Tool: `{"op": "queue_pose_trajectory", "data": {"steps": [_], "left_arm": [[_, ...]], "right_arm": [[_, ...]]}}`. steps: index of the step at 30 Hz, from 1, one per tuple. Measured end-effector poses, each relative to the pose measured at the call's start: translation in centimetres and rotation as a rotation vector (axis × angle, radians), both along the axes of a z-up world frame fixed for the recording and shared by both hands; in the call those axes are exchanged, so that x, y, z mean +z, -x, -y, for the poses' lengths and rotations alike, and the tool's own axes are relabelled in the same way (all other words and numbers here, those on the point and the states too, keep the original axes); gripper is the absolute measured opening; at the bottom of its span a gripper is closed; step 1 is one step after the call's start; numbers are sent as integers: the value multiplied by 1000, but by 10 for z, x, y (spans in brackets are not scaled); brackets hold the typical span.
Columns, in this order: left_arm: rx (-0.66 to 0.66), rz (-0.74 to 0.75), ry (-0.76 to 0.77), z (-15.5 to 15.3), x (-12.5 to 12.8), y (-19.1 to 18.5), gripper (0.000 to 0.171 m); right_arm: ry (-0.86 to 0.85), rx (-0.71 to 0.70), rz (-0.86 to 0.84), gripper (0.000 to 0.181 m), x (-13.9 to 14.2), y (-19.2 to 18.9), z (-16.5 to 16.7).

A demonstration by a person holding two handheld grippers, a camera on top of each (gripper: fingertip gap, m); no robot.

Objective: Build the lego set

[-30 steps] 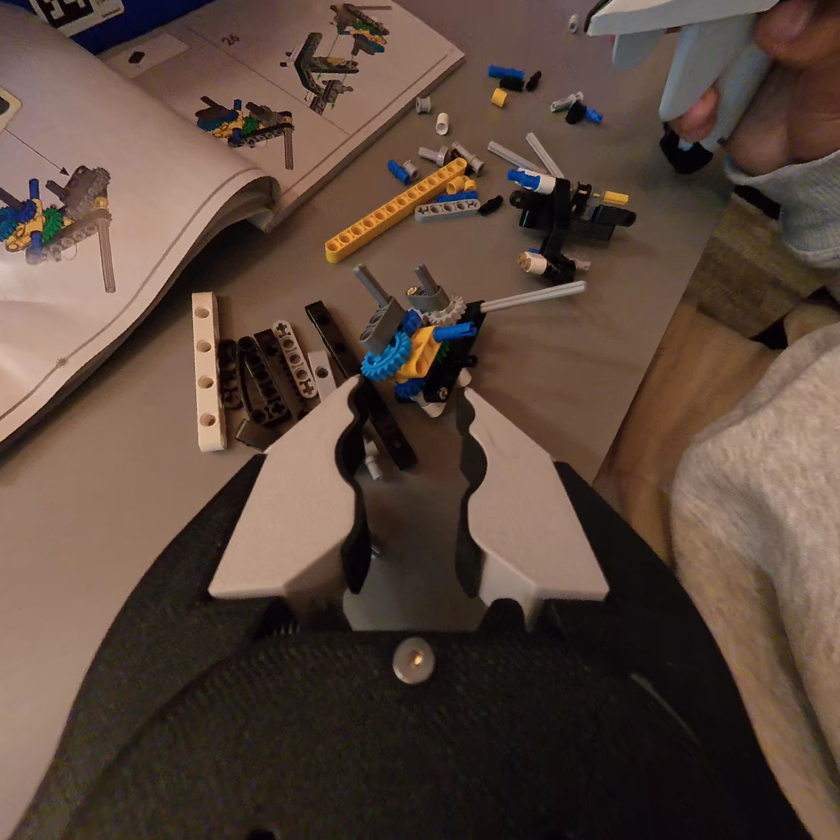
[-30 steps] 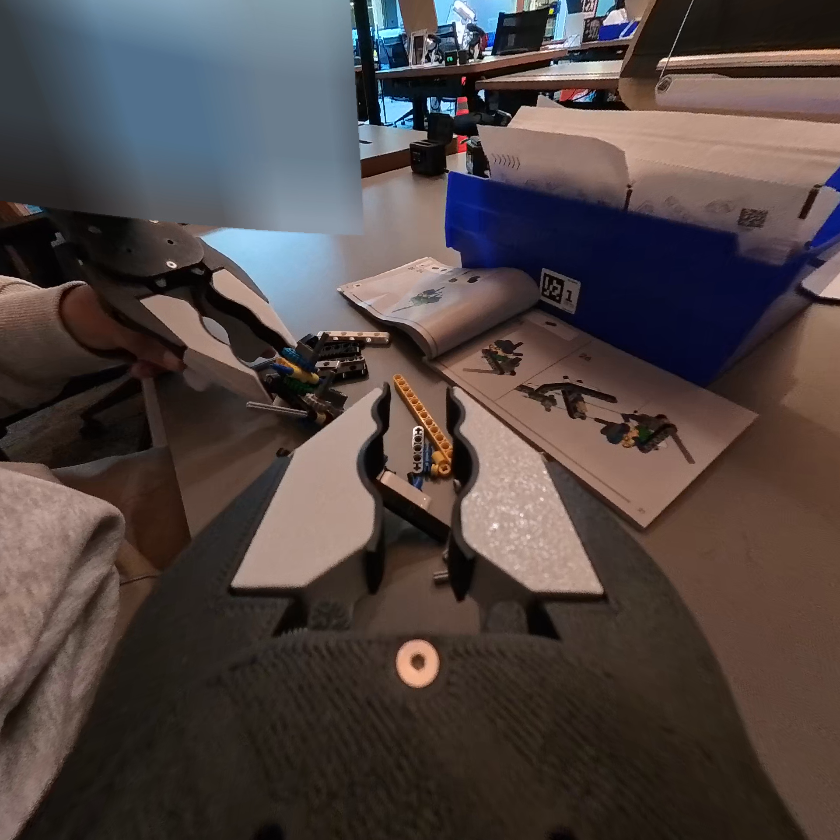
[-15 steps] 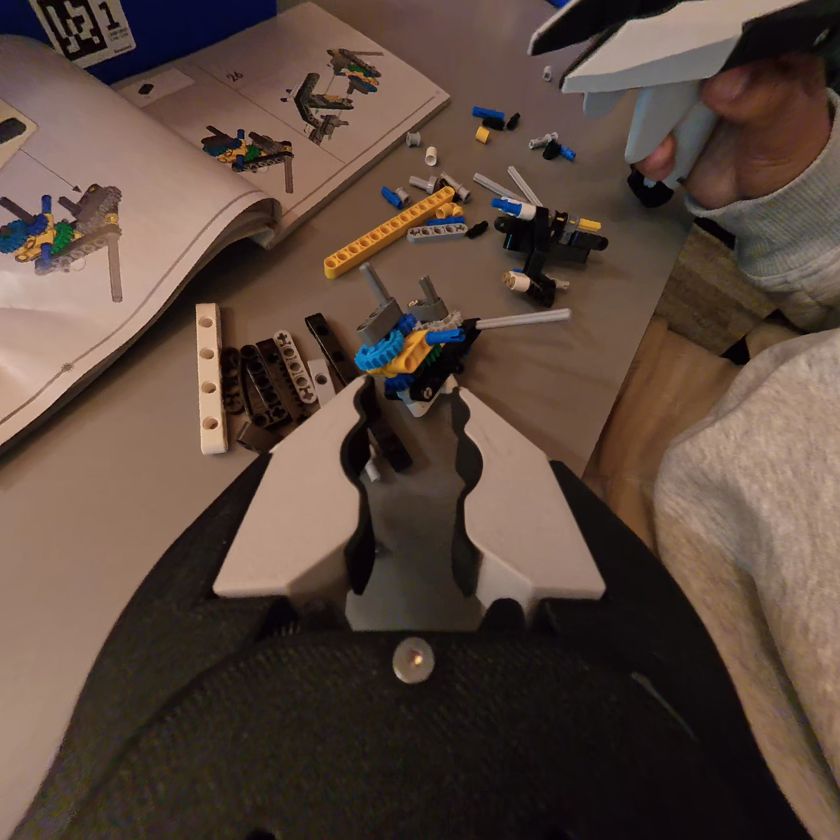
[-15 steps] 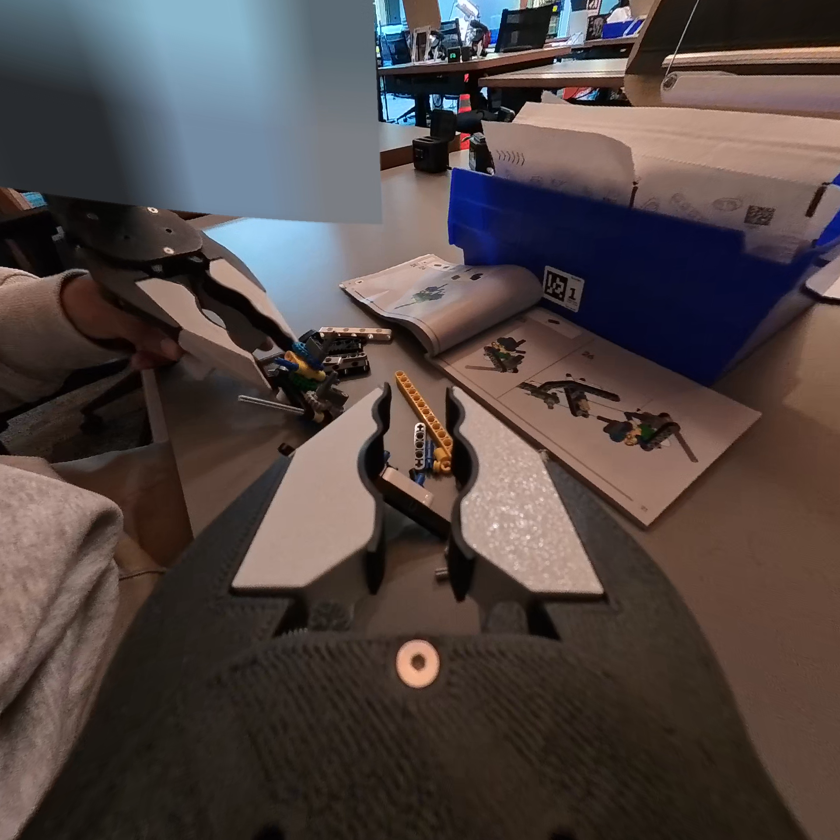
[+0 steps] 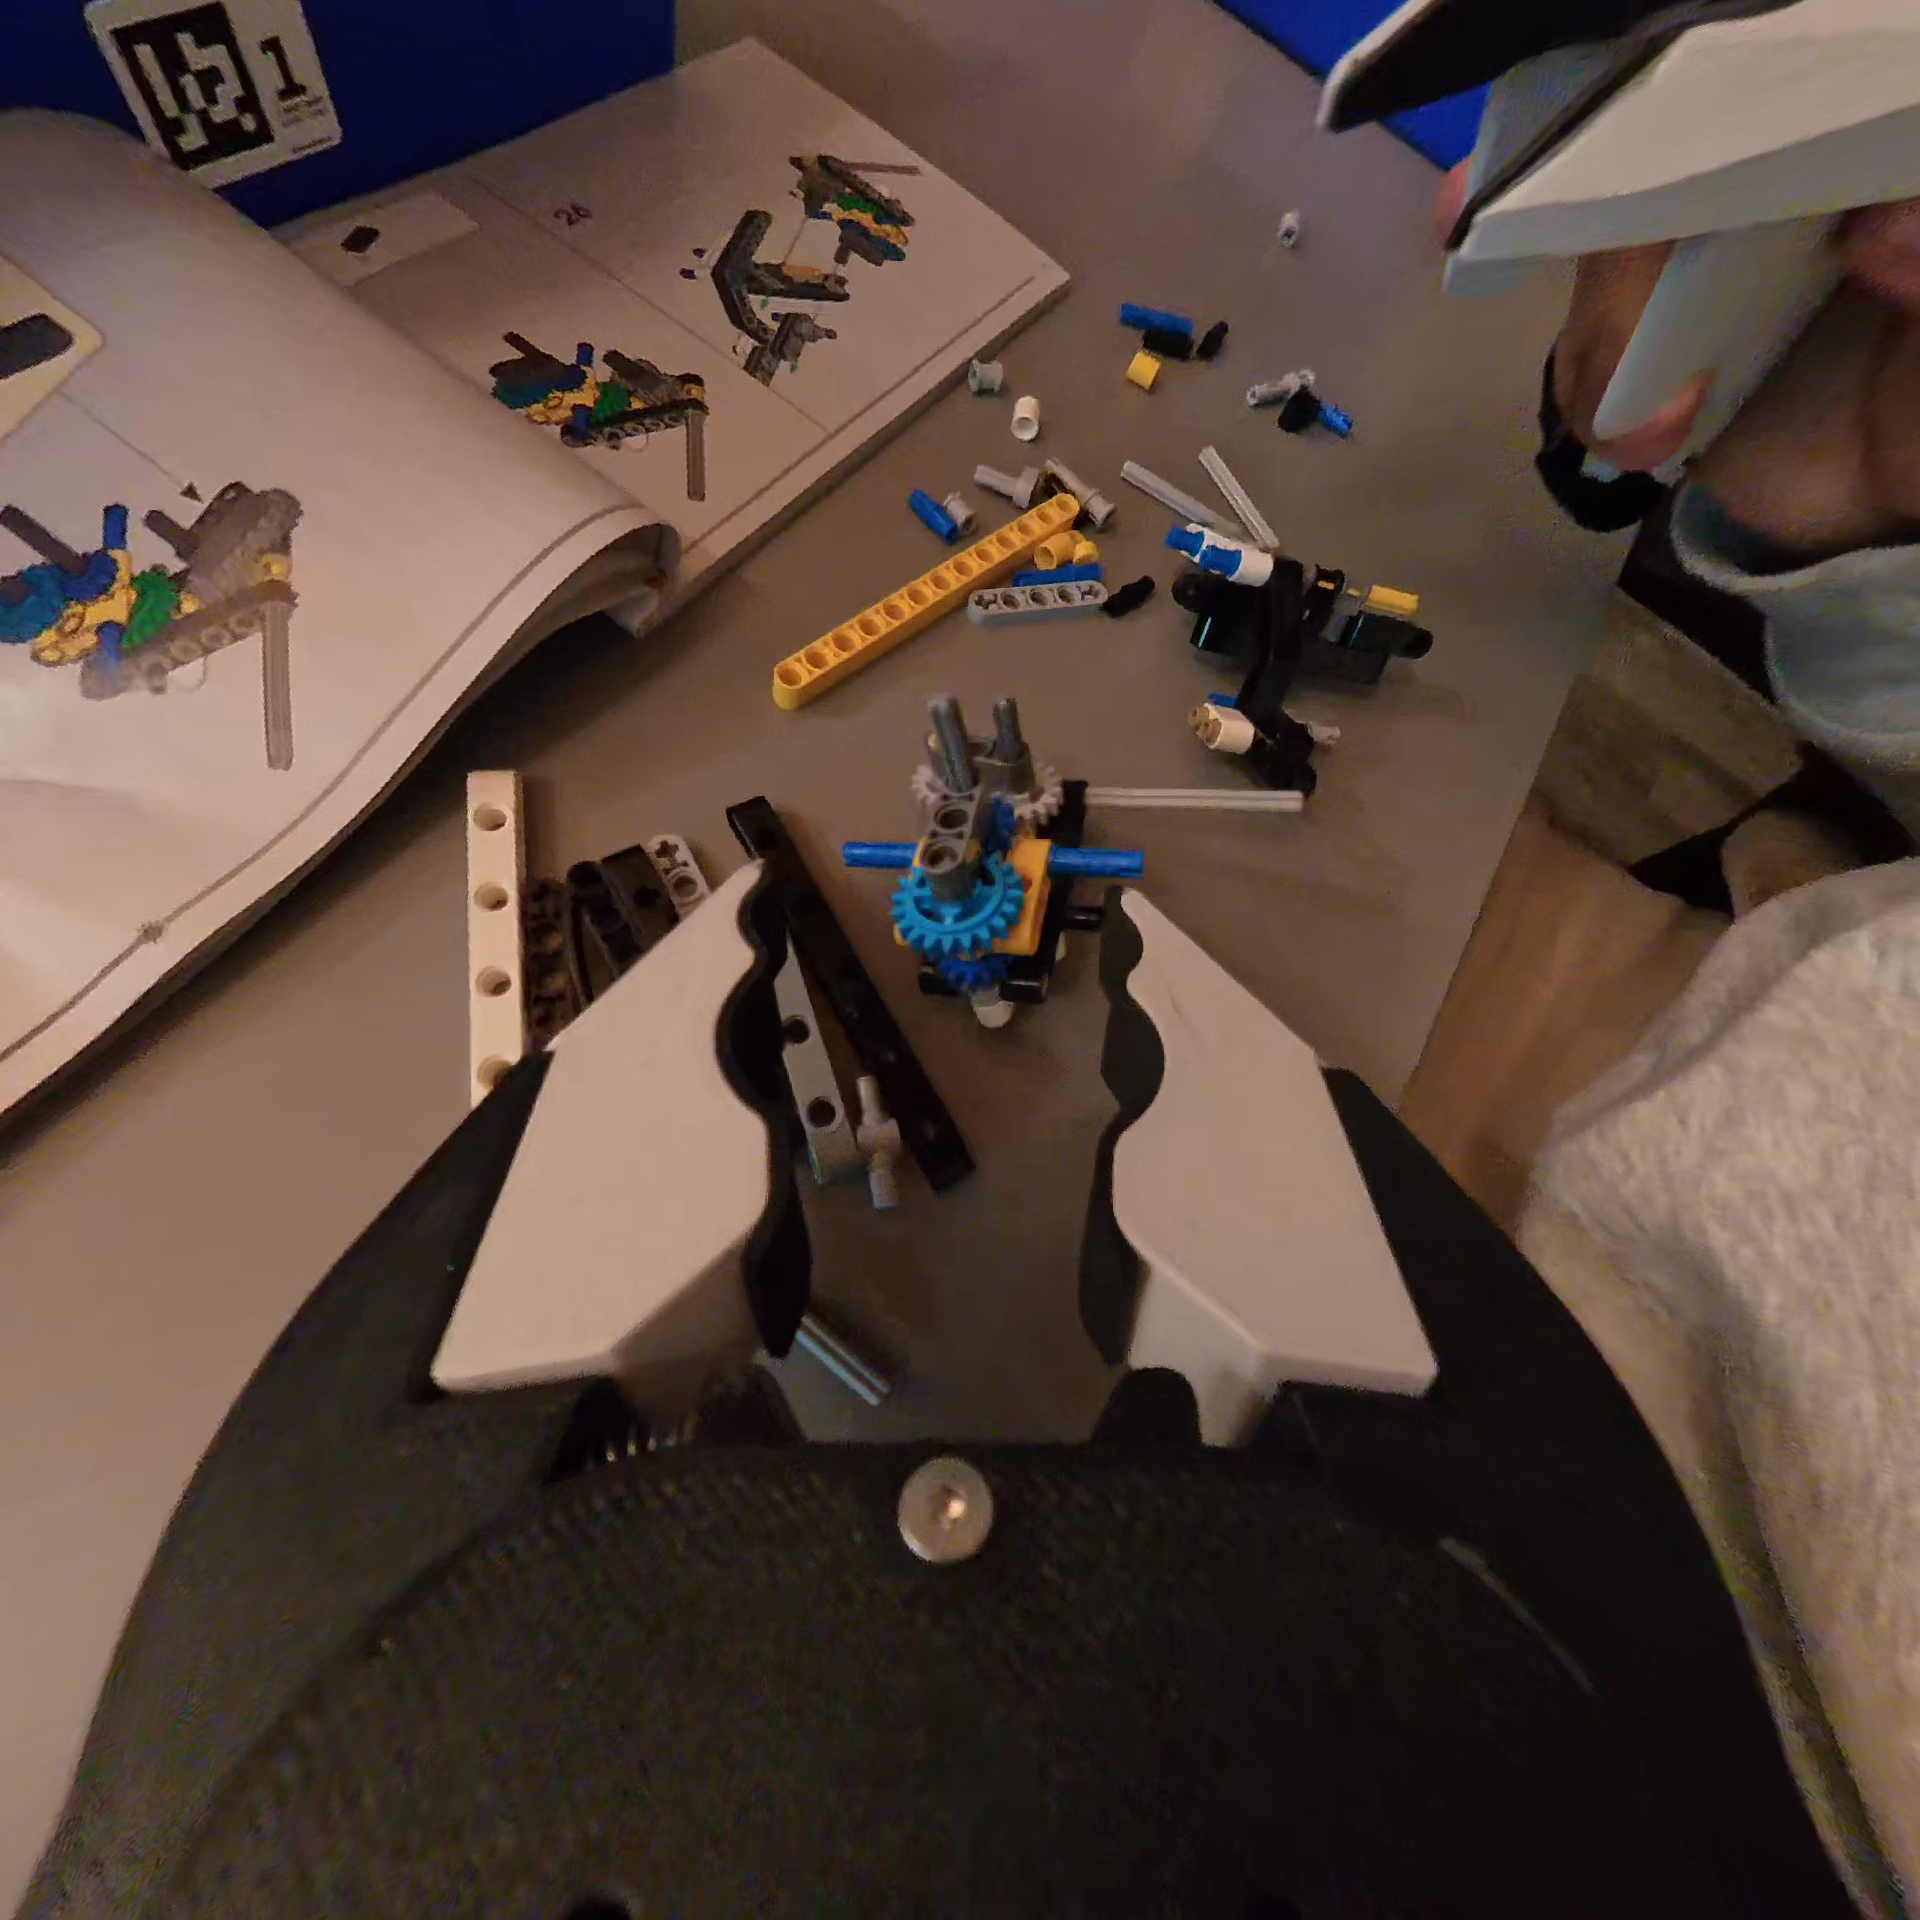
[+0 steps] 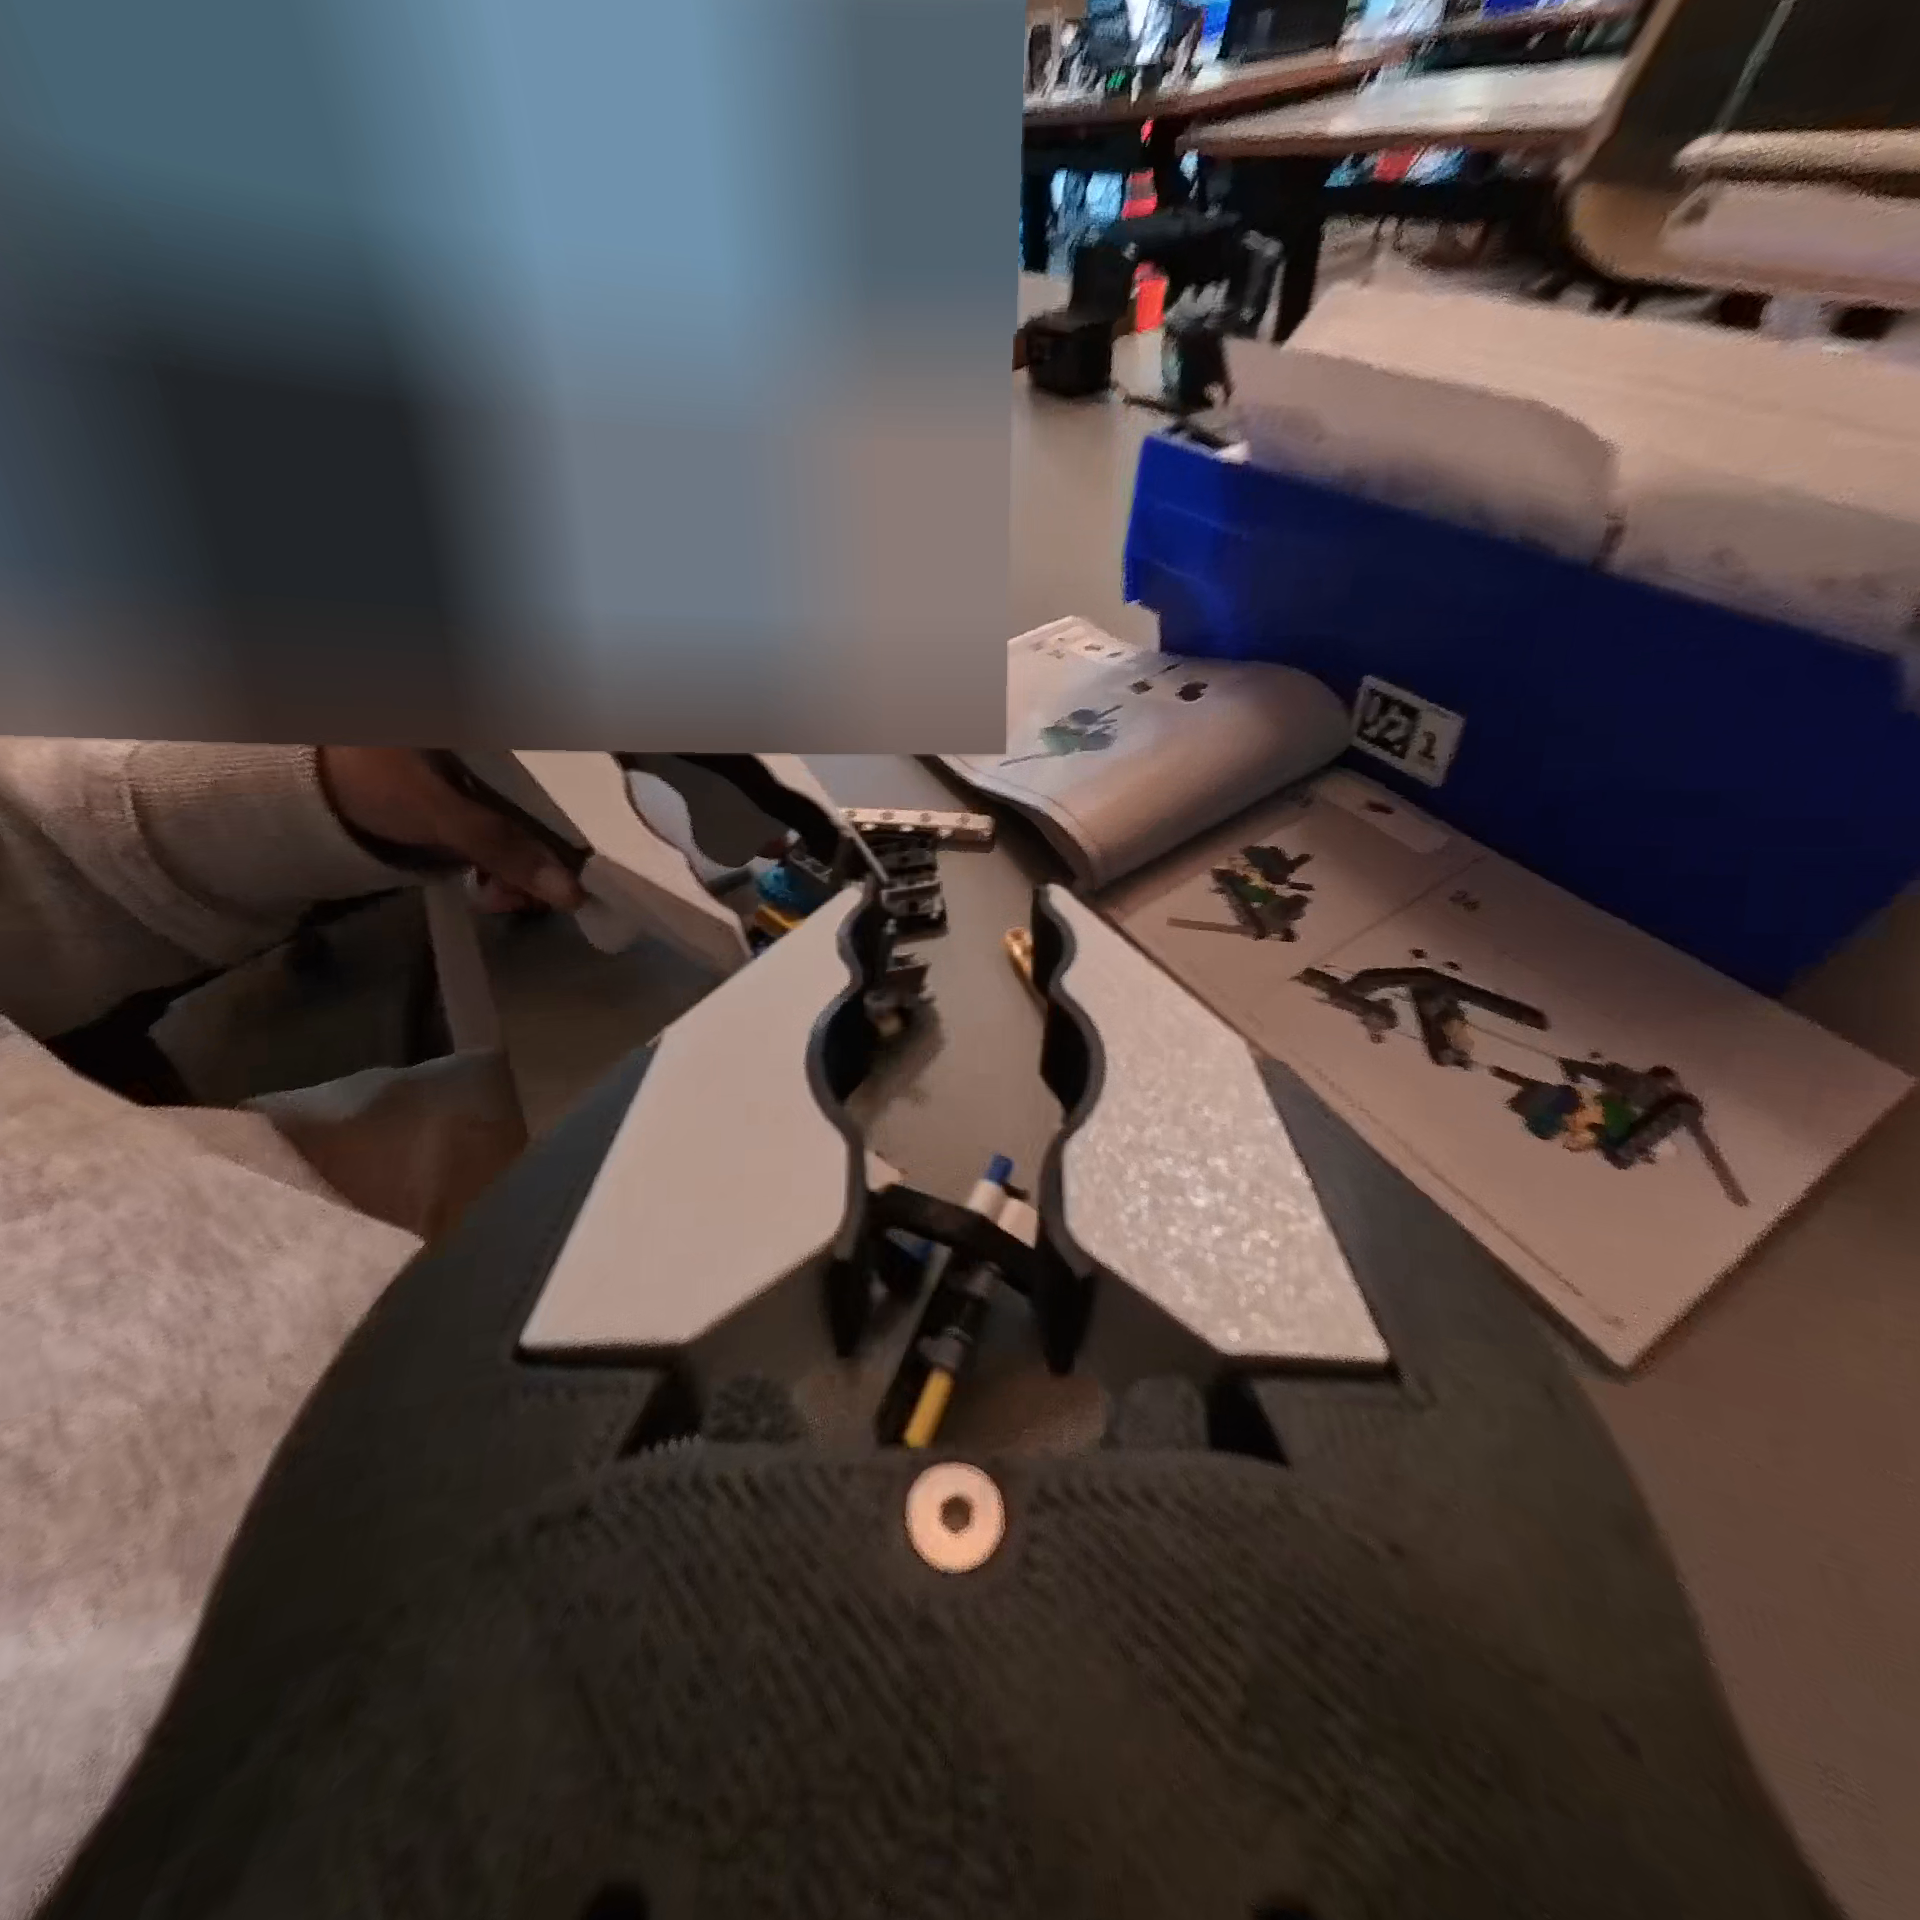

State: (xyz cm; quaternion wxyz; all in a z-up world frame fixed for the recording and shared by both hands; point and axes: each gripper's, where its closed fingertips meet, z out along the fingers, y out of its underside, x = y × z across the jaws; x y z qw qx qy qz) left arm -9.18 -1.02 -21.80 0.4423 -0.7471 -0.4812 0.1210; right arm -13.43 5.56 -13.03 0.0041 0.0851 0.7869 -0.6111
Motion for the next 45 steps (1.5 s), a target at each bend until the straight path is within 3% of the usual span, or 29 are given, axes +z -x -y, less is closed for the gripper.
{"op": "queue_pose_trajectory", "data": {"steps": [4,12,17,28,32,45], "left_arm": [[-22,-25,29,-4,3,-4,40],[-91,-34,55,-4,-1,-16,35],[-110,-43,84,-5,-2,-19,35],[-132,-35,77,-7,-3,-21,33],[-130,-33,76,-6,-3,-21,24],[-131,-31,73,-6,-3,-22,24]], "right_arm": [[-141,85,71,27,-16,-20,24],[-455,164,135,24,-69,-32,52],[-499,164,142,21,-74,-38,54],[-534,238,272,36,-80,-50,54],[-535,302,300,39,-79,-58,57],[-576,373,158,39,-78,-57,50]]}}
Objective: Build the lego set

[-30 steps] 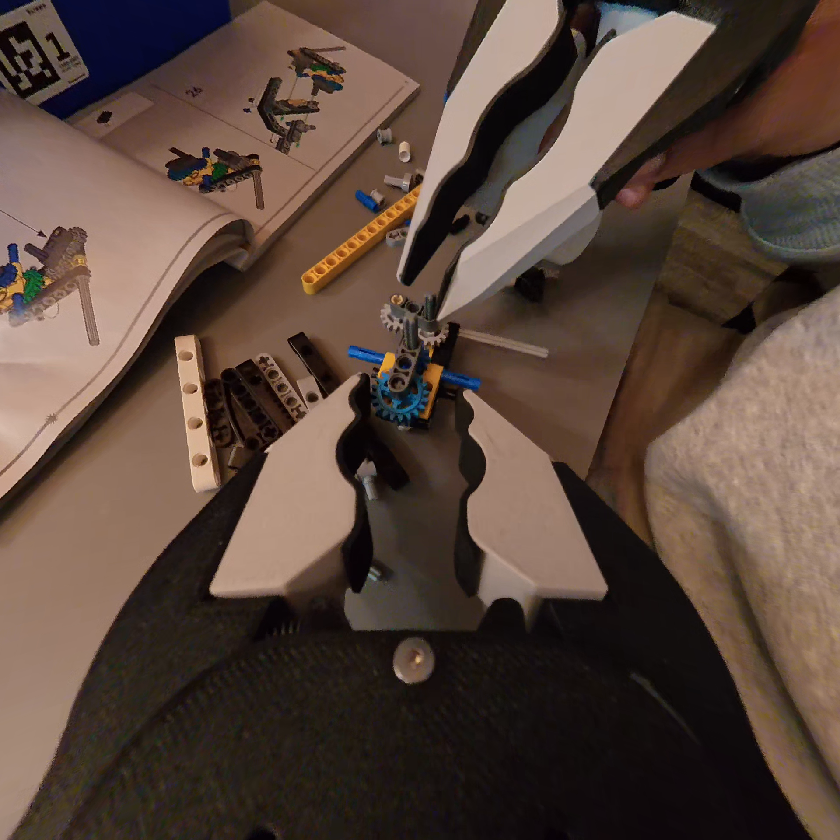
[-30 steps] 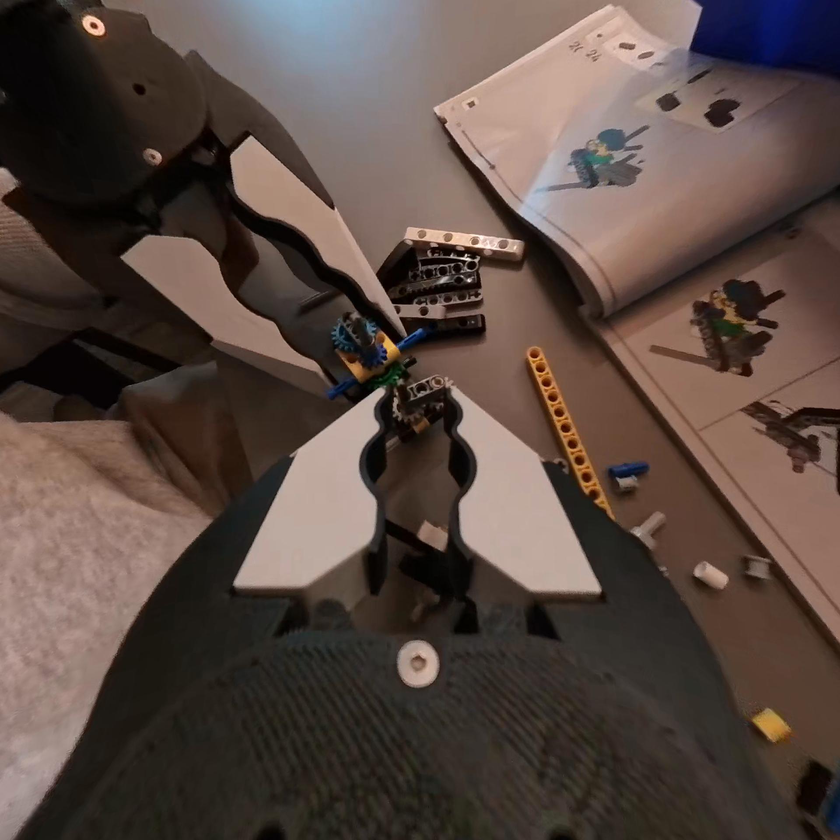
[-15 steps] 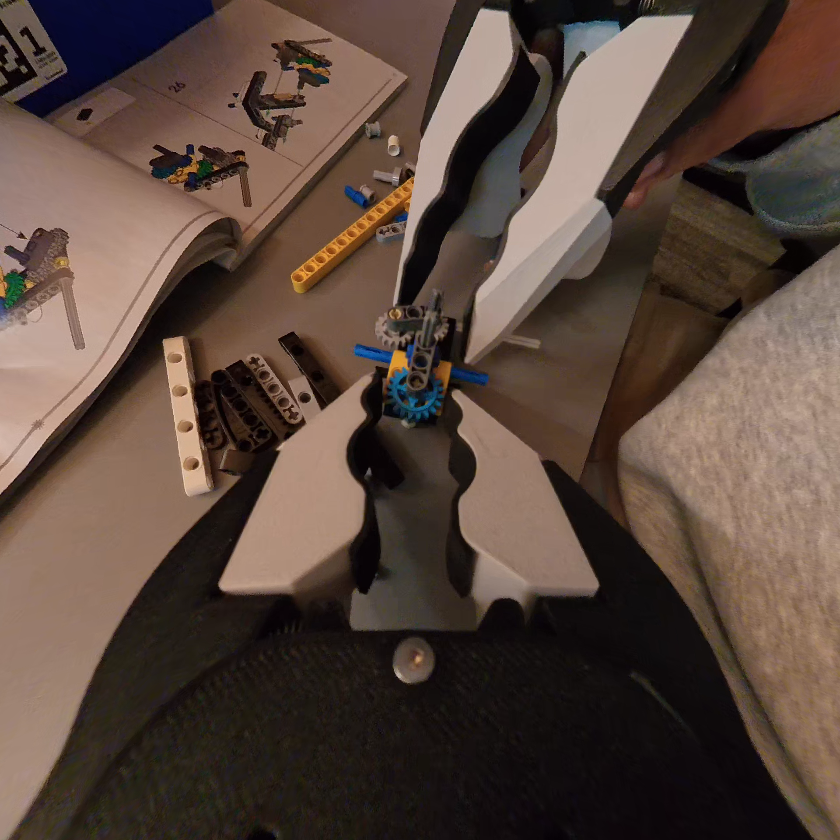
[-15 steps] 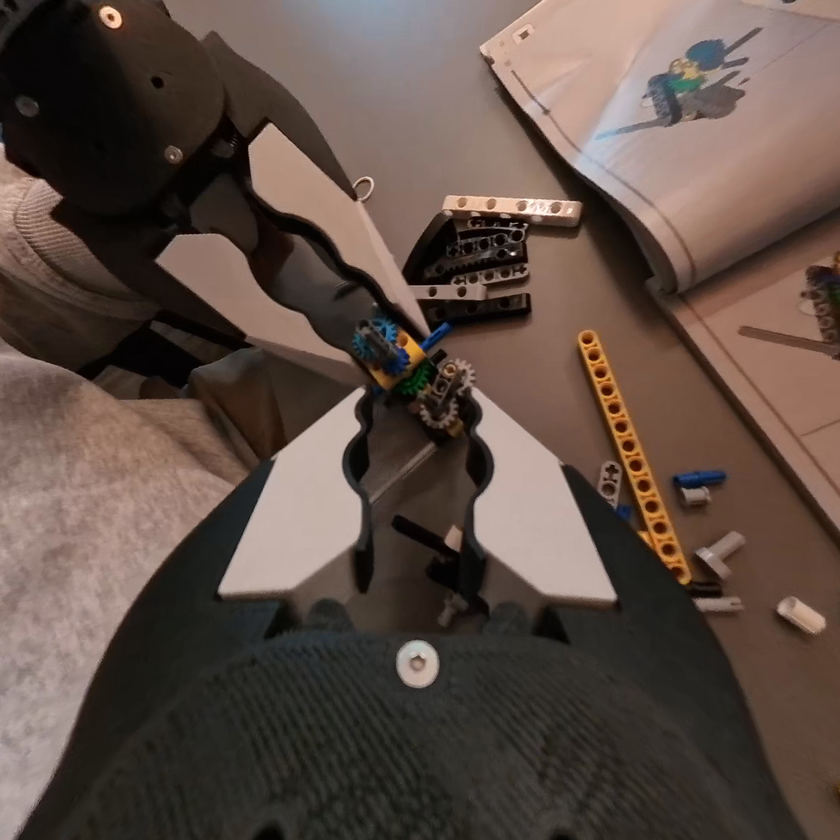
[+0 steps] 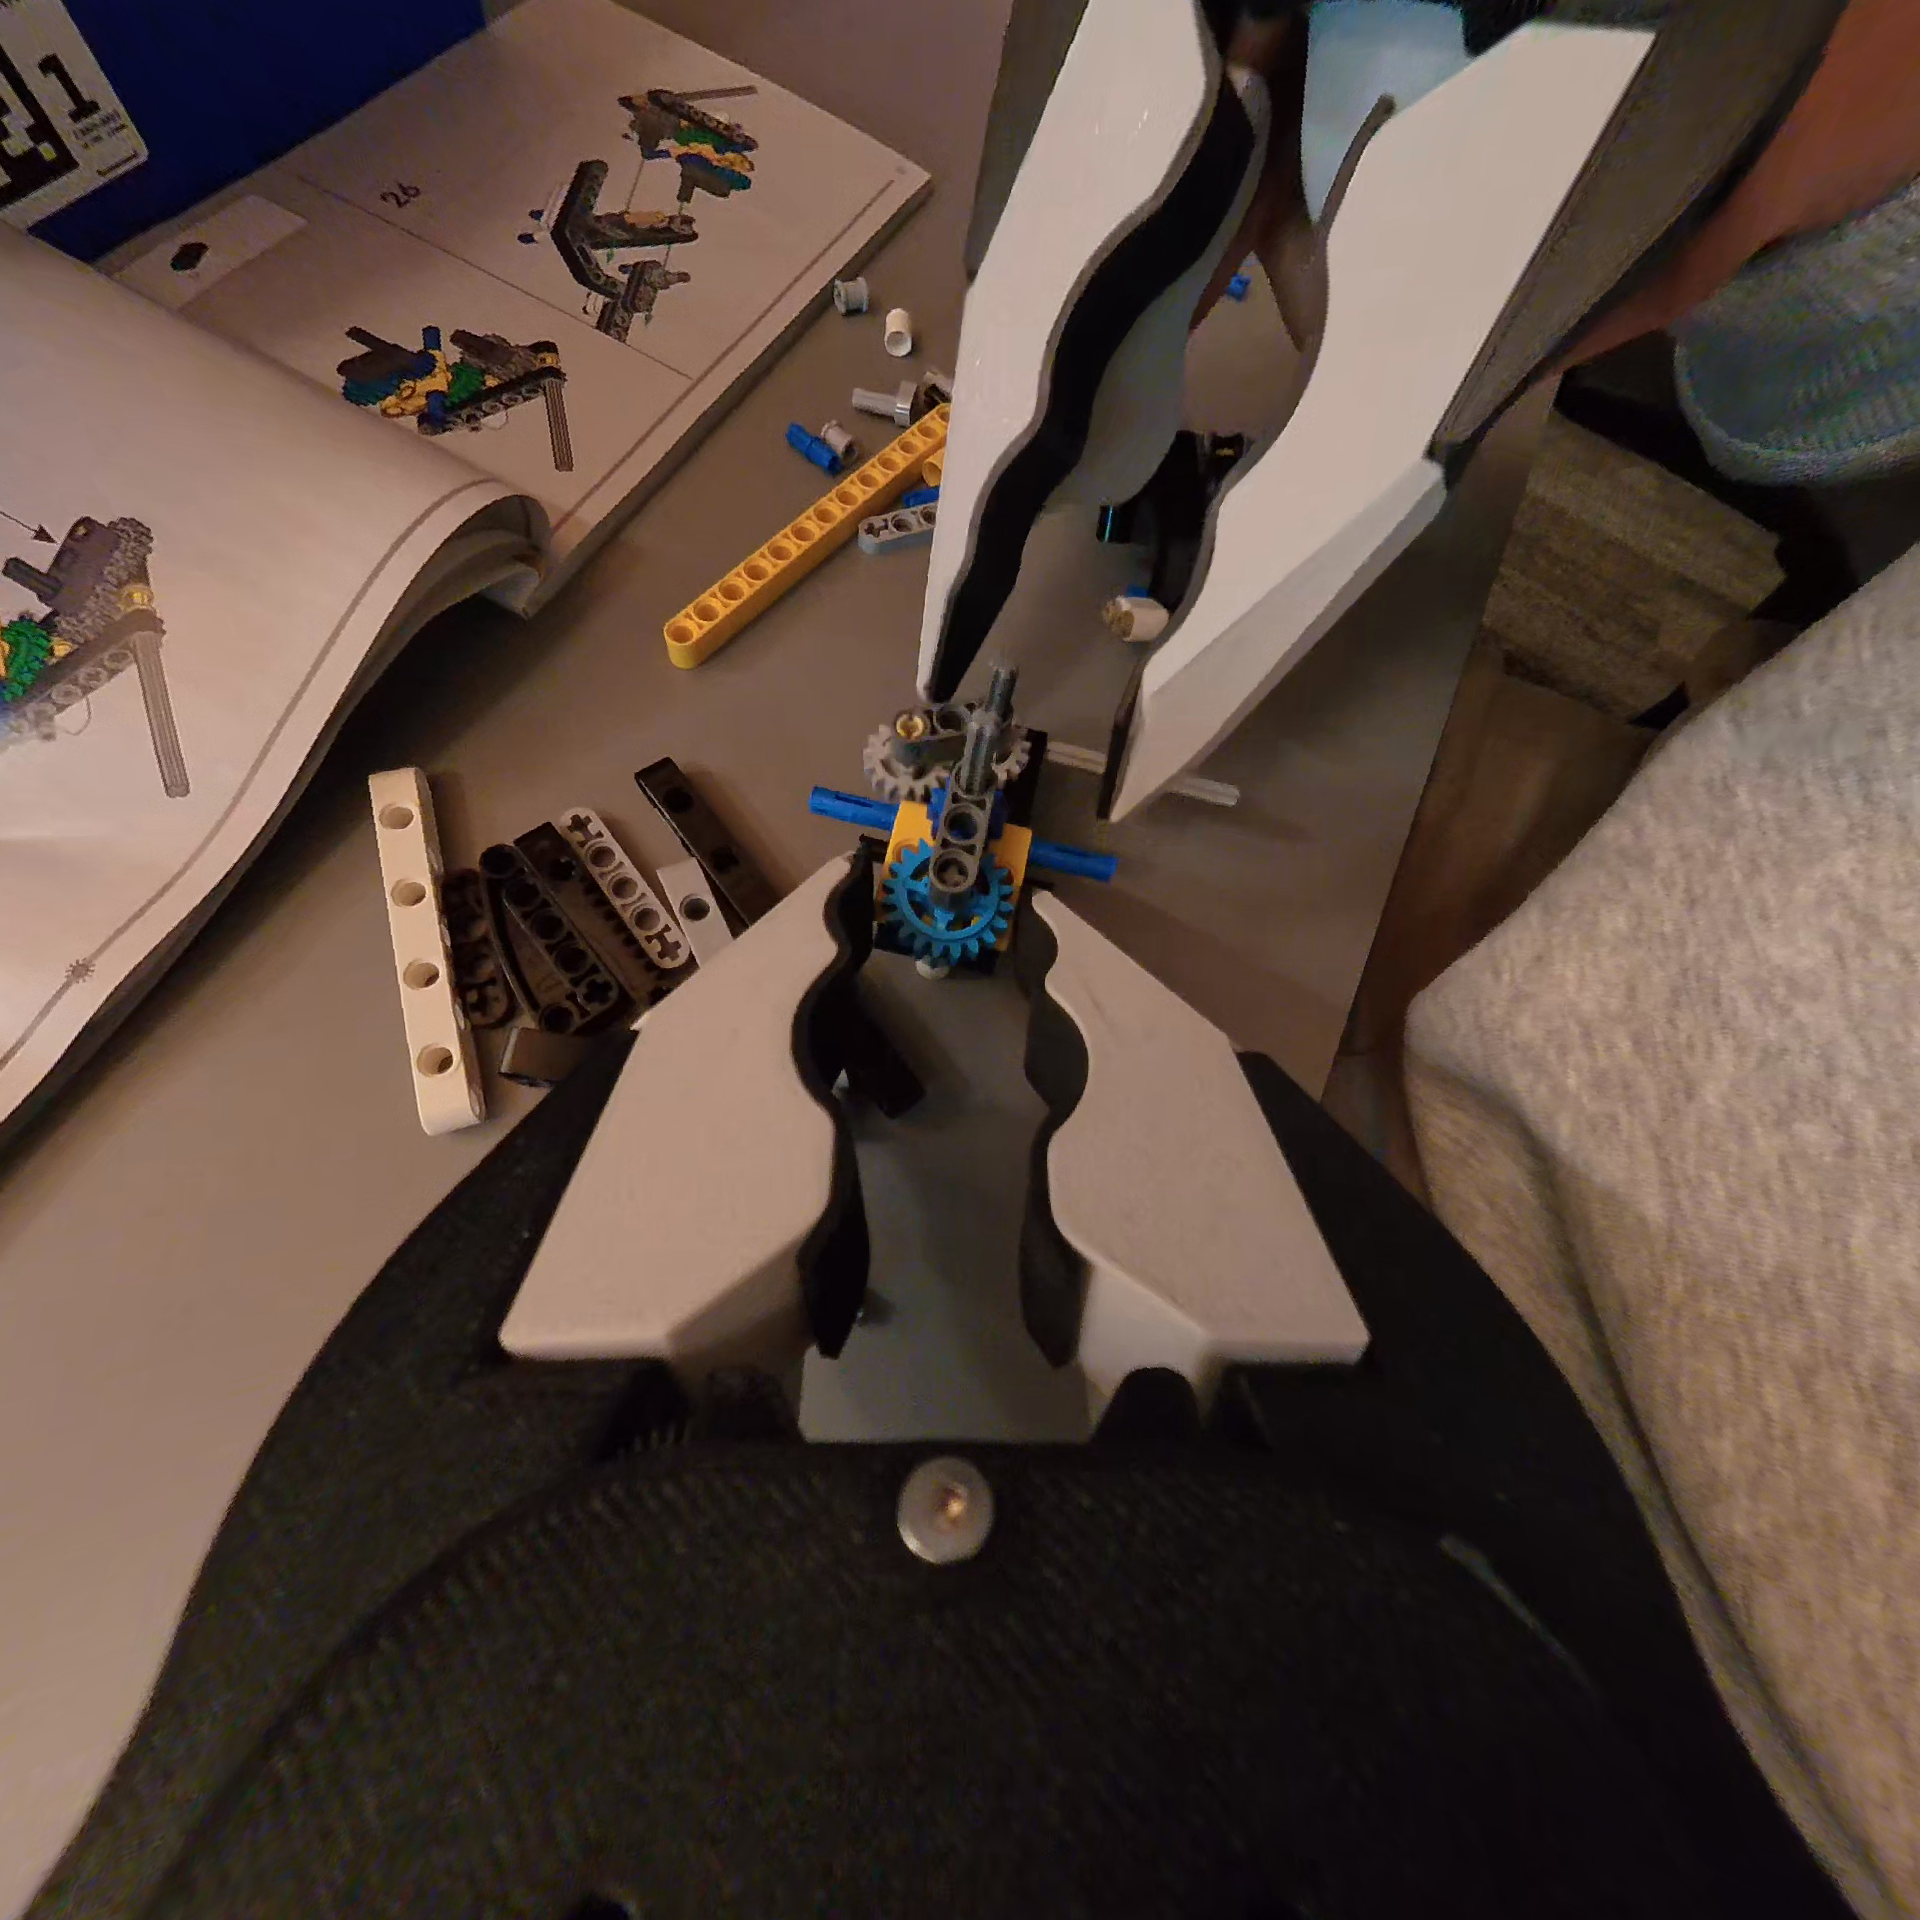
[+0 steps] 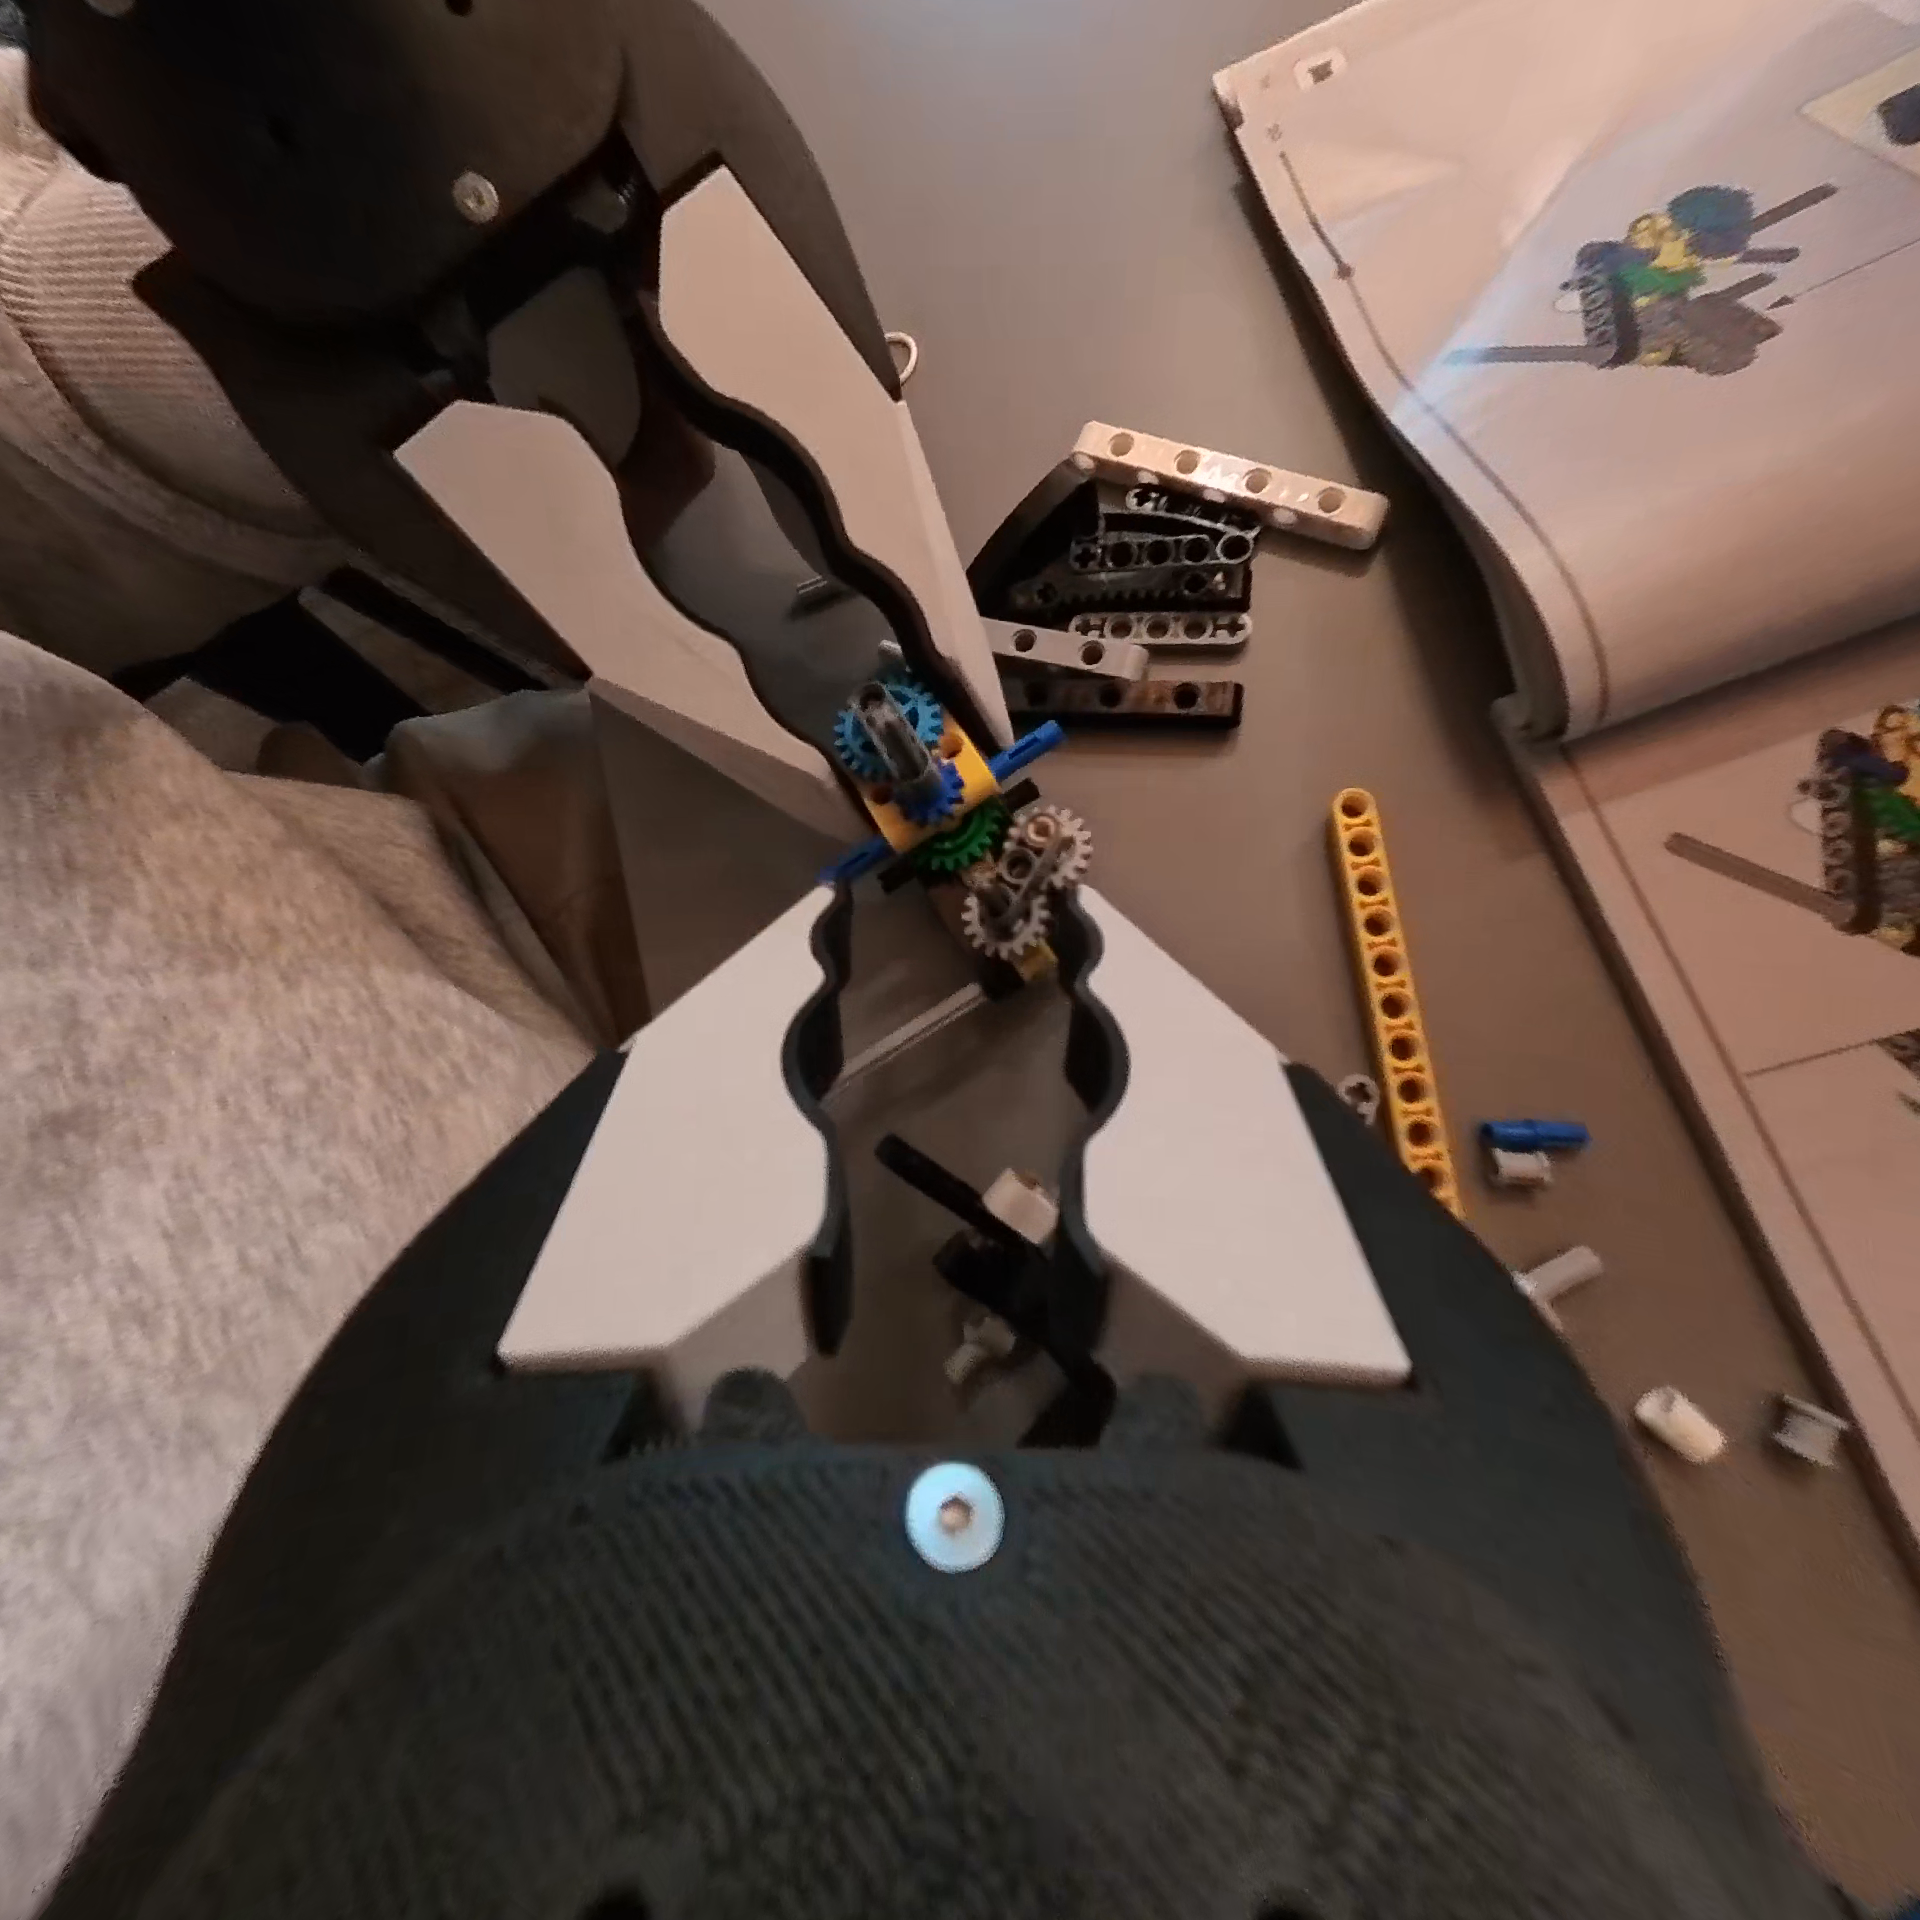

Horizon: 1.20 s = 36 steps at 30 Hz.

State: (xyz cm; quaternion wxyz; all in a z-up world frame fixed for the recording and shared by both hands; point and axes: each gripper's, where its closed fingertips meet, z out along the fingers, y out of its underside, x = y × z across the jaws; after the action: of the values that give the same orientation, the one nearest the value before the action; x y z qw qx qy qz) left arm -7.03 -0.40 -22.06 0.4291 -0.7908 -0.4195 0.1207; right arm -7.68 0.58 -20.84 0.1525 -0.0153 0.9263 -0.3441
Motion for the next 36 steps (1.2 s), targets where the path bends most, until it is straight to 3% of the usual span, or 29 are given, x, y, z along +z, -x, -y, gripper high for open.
{"op": "queue_pose_trajectory", "data": {"steps": [7,14,31,36], "left_arm": [[-15,1,-1,-2,0,-2,24],[-32,0,0,-4,0,-4,24],[-35,4,-4,-4,1,-5,24],[-41,2,-2,-4,1,-5,24]], "right_arm": [[67,11,41,49,6,4,0],[29,88,46,53,-2,-2,3],[20,161,-3,50,-4,-7,1],[29,168,-16,37,-5,-4,0]]}}
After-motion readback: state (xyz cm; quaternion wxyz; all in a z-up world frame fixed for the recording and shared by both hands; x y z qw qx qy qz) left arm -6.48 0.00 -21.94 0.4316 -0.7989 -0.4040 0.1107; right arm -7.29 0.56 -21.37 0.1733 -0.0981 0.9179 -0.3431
